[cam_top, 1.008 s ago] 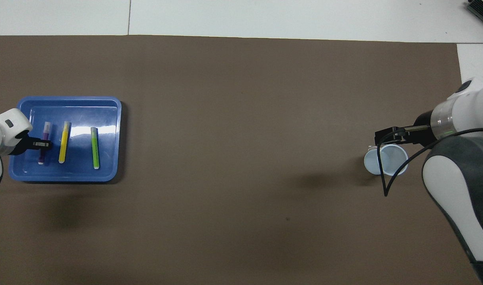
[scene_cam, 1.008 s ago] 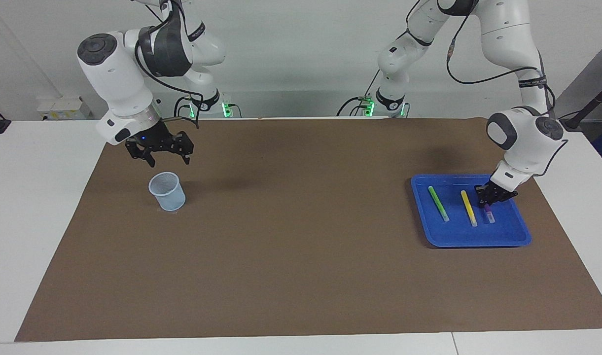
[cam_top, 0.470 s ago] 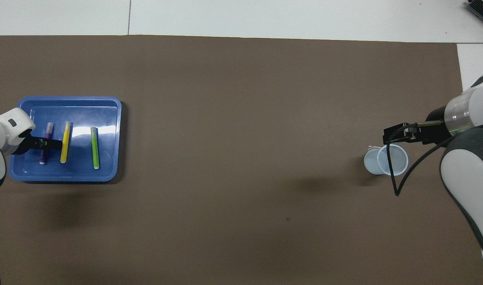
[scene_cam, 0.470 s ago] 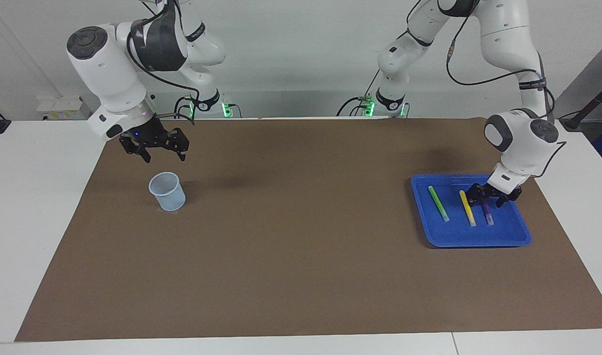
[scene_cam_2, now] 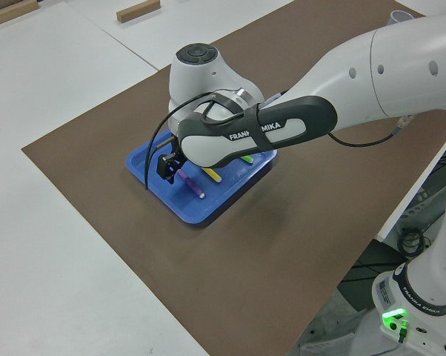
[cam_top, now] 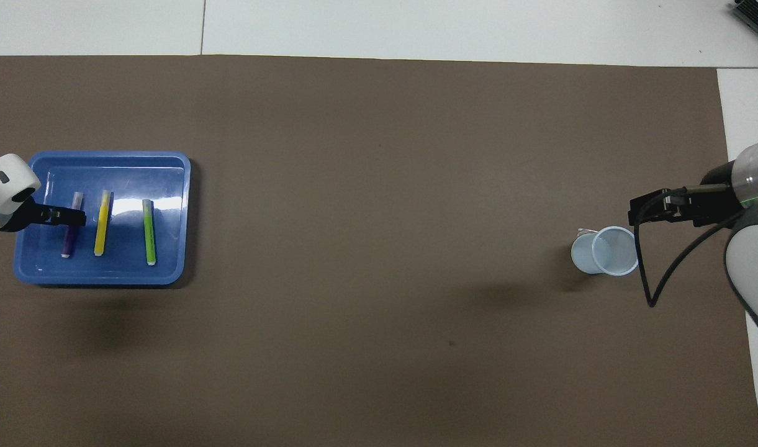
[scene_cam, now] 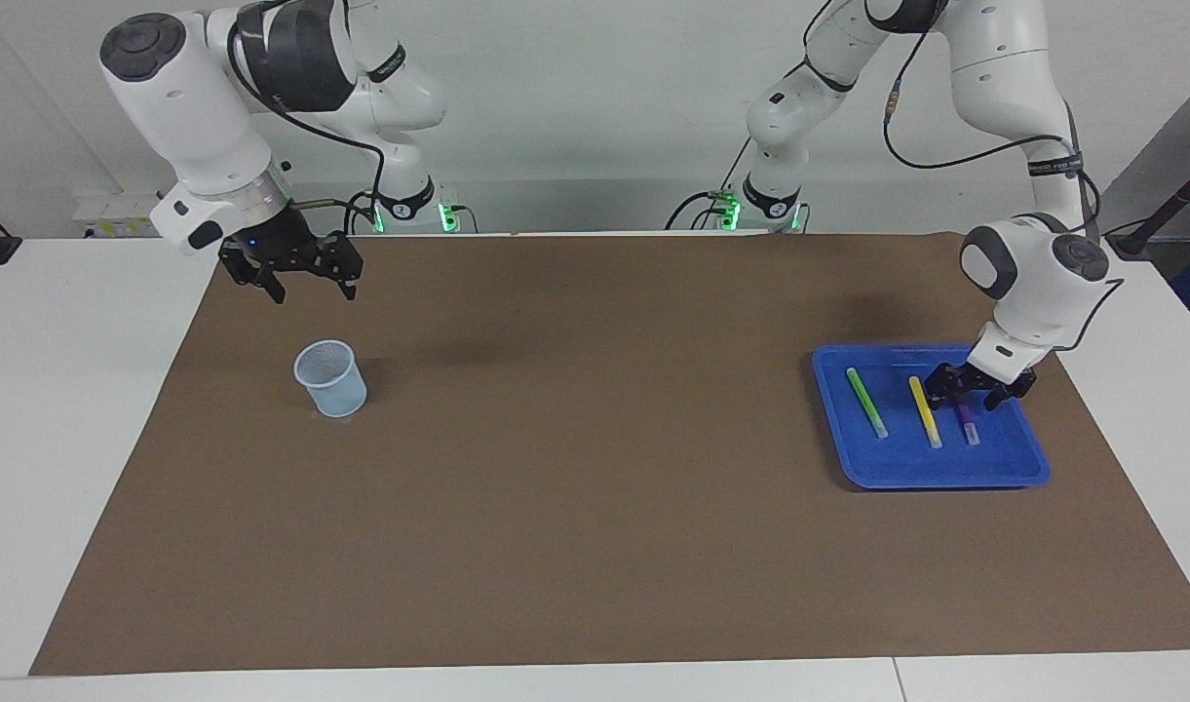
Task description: Right arm passes pens to left for tray arrangement
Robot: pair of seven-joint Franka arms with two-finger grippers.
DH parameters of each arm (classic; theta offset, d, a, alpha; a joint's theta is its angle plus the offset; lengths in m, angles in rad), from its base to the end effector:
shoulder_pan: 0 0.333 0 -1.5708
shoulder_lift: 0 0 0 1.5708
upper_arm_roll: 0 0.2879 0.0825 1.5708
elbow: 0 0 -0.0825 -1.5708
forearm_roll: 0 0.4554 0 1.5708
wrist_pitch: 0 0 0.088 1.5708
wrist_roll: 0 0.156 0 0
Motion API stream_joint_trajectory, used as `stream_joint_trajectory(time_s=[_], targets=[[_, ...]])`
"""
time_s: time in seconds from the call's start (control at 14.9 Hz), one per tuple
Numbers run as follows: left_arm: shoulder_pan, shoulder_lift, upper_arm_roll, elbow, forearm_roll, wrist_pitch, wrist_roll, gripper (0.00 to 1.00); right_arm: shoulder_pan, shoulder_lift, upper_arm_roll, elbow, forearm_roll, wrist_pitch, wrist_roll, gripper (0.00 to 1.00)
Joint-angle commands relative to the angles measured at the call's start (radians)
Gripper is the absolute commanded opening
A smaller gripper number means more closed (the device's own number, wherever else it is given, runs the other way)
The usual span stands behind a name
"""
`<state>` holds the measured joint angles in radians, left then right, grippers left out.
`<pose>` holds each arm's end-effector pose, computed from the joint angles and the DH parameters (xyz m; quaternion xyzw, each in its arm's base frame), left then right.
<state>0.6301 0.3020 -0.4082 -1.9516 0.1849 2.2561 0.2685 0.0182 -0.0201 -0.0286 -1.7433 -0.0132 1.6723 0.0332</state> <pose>0.6433 0.1550 0.2200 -0.9972 0.0716 -0.0125 0.0169 0.6192 -0.0084 0.4746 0.9994 -0.0209 -0.0254 0.0065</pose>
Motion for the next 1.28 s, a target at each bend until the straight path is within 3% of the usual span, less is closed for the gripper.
stream_joint_trajectory(time_s=[0.0, 0.27, 0.67, 1.21], targets=[[-0.026, -0.035, 0.003, 0.037, 0.018, -0.088, -0.028, 1.0, -0.007, 0.022, -0.002, 0.041, -0.028, -0.026, 0.013, 1.0], [-0.07, -0.096, -0.007, 0.077, -0.01, -0.176, -0.099, 1.0, -0.006, 0.015, -0.001, 0.048, -0.028, -0.026, 0.014, 1.0], [-0.21, -0.11, -0.009, 0.273, -0.051, -0.435, -0.345, 1.0, -0.006, 0.017, -0.001, 0.053, -0.022, -0.023, 0.016, 1.0], [-0.242, -0.213, -0.017, 0.321, -0.208, -0.516, -0.387, 1.0, -0.006, 0.02, -0.001, 0.056, -0.008, -0.032, 0.01, 1.0]])
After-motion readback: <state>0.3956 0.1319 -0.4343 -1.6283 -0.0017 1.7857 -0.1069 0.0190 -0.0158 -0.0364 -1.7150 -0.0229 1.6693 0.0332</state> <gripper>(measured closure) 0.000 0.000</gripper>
